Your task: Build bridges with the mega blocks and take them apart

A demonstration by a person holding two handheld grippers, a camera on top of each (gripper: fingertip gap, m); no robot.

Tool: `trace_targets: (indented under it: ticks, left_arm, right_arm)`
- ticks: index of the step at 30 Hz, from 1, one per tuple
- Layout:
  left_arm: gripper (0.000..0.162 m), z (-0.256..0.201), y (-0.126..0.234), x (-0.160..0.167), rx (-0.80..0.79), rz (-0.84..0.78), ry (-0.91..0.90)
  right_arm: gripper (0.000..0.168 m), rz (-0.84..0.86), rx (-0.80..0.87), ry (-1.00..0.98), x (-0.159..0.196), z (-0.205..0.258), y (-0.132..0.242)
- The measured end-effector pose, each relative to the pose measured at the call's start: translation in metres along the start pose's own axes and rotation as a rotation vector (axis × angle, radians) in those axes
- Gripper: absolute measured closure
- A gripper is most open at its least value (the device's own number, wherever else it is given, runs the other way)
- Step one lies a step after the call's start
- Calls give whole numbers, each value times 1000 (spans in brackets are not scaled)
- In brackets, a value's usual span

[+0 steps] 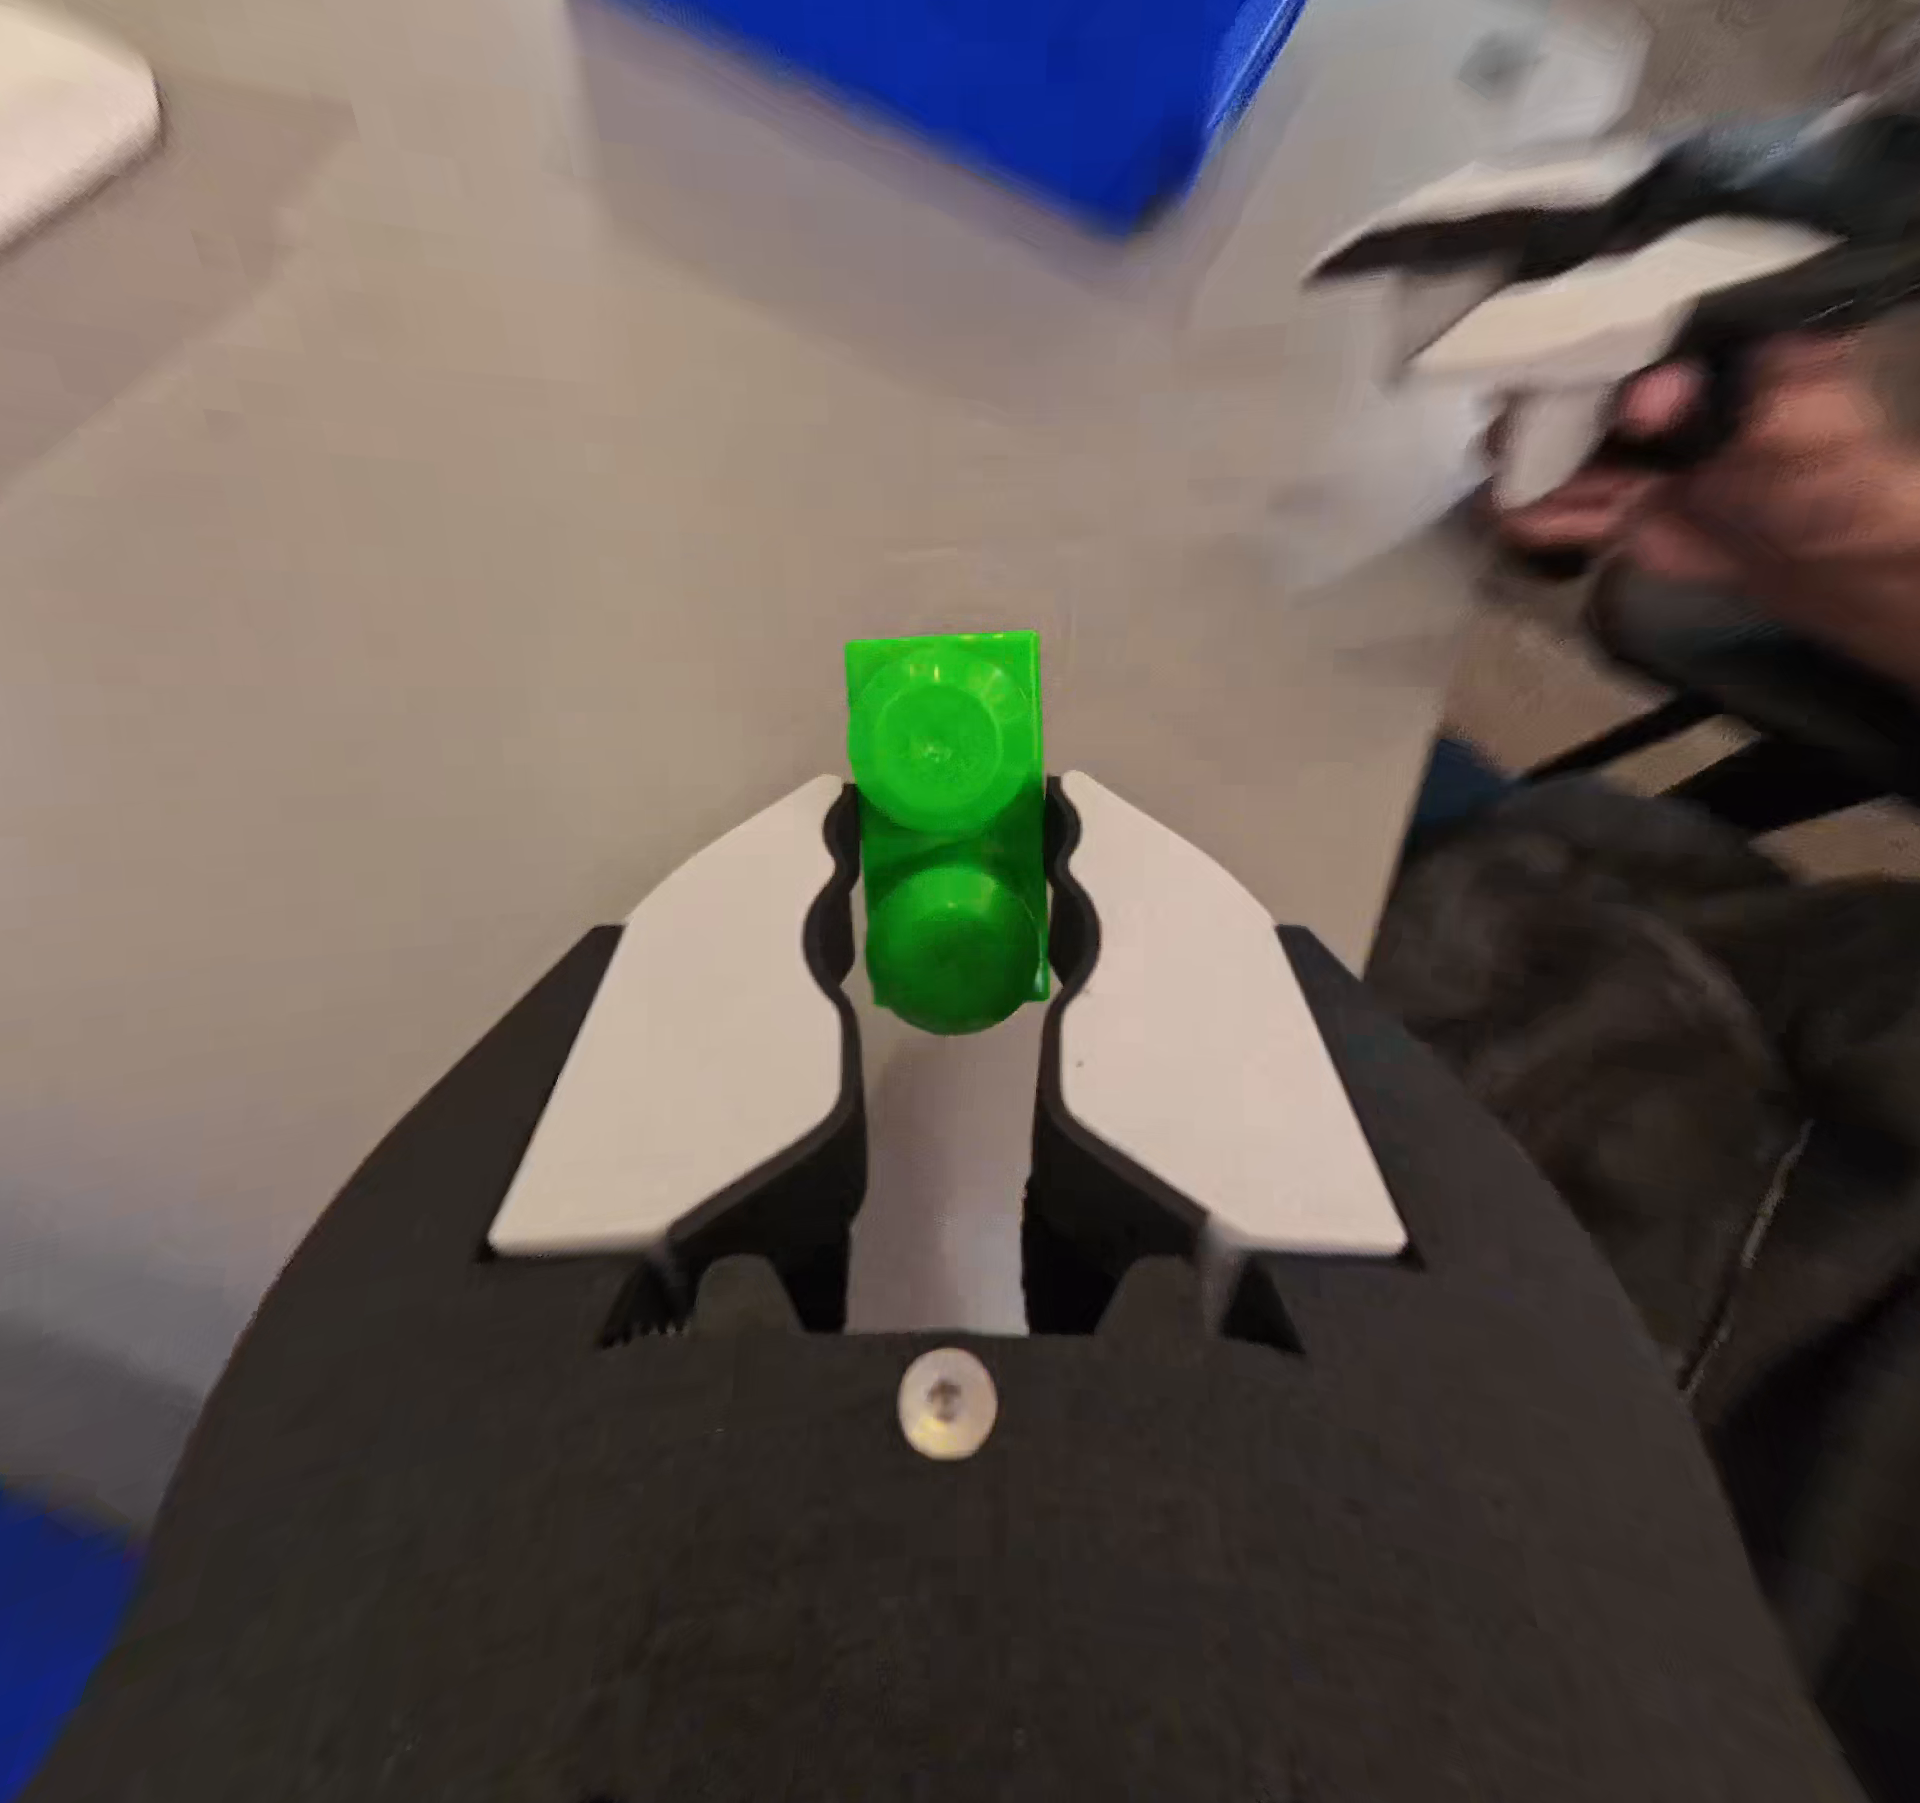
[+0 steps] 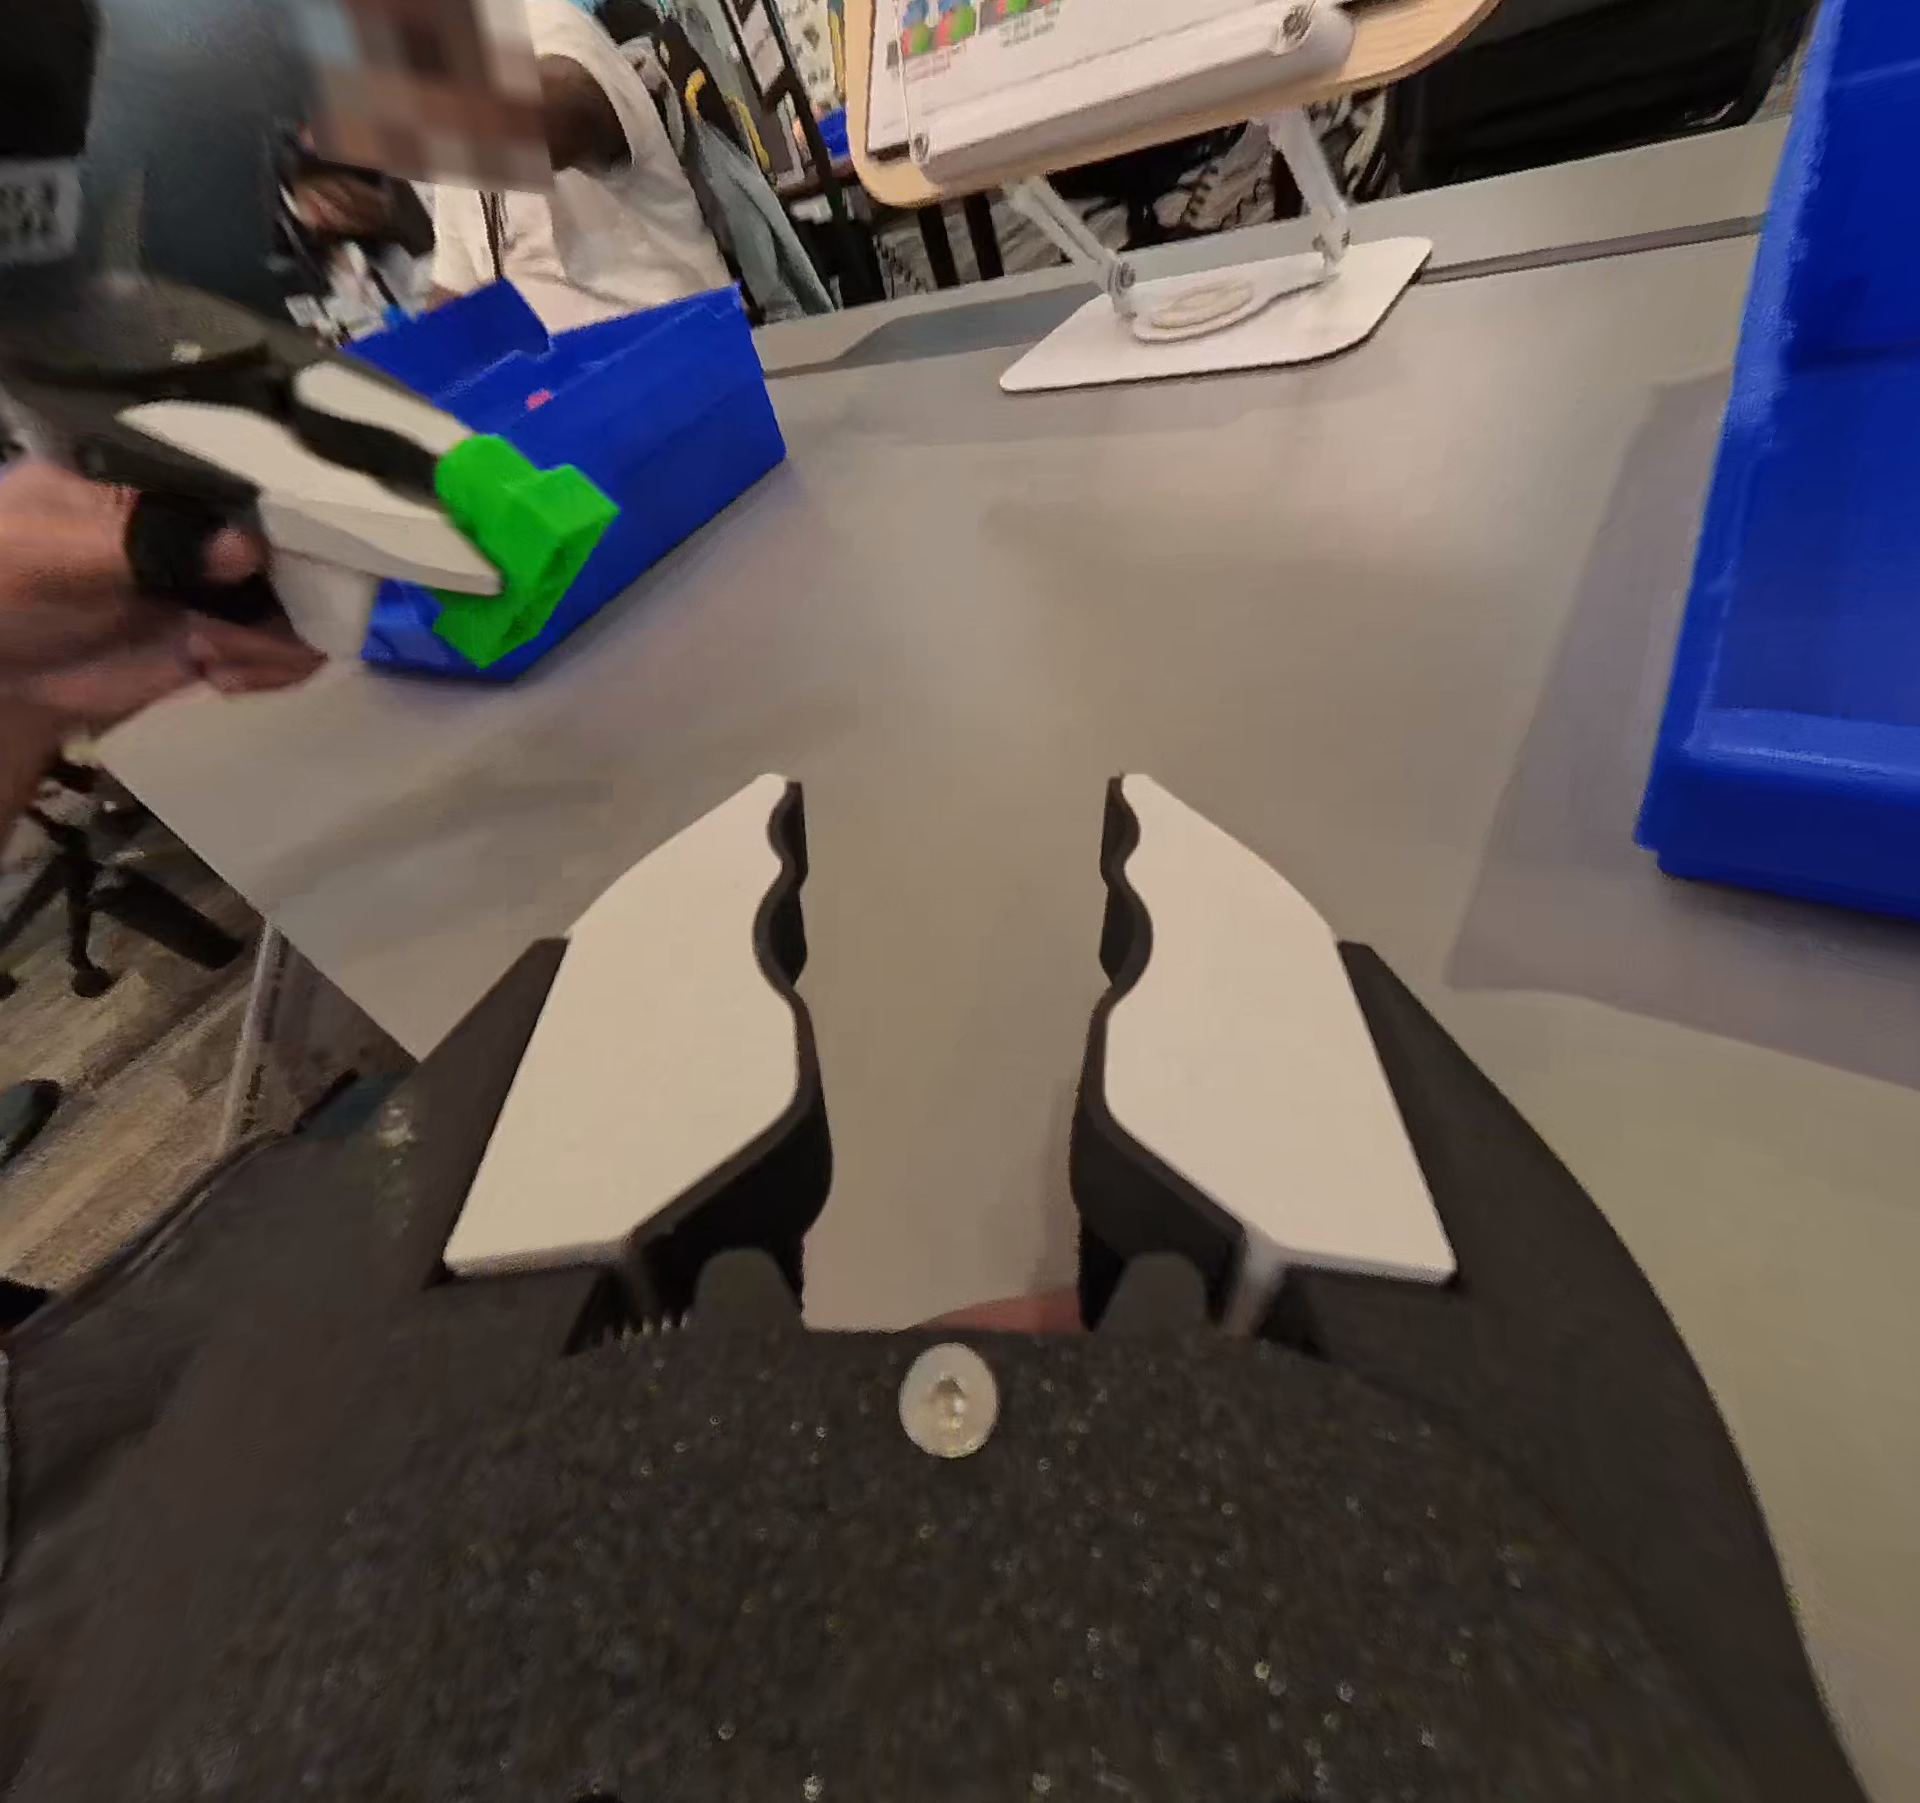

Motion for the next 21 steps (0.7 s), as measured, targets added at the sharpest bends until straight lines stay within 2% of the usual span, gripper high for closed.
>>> trace_targets:
  ticks: [2, 3, 8, 13, 21]
  left_arm:
    - [129, 11, -15, -2, -53, 225, -7]
    - [129, 17, -24, -6, -82, 288, -16]
    - [129, 41, -75, -22, -68, 499, 4]
    - [129, 48, -110, -22, -22, 582, 37]
    - [128, 49, -127, -17, -21, 617, 62]
  right_arm:
    - [114, 18, 19, 23, 4, 2, 0]
    - [115, 17, 22, 35, 4, 4, 0]
    - [116, 1, 56, 126, -1, 13, 3]
    - [116, 16, 62, 134, -2, 12, 5]
    - [114, 123, 62, 94, 8, 10, -9]
Point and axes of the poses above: each gripper's, where its closed fingertips meet, y back along the fingers, x out of its underside, z = x × y across the jaws, the point moved 9 cm from there along y, back along the fingers, and after that the axes turned 12 degrees about -y, right-handed, at the moved point
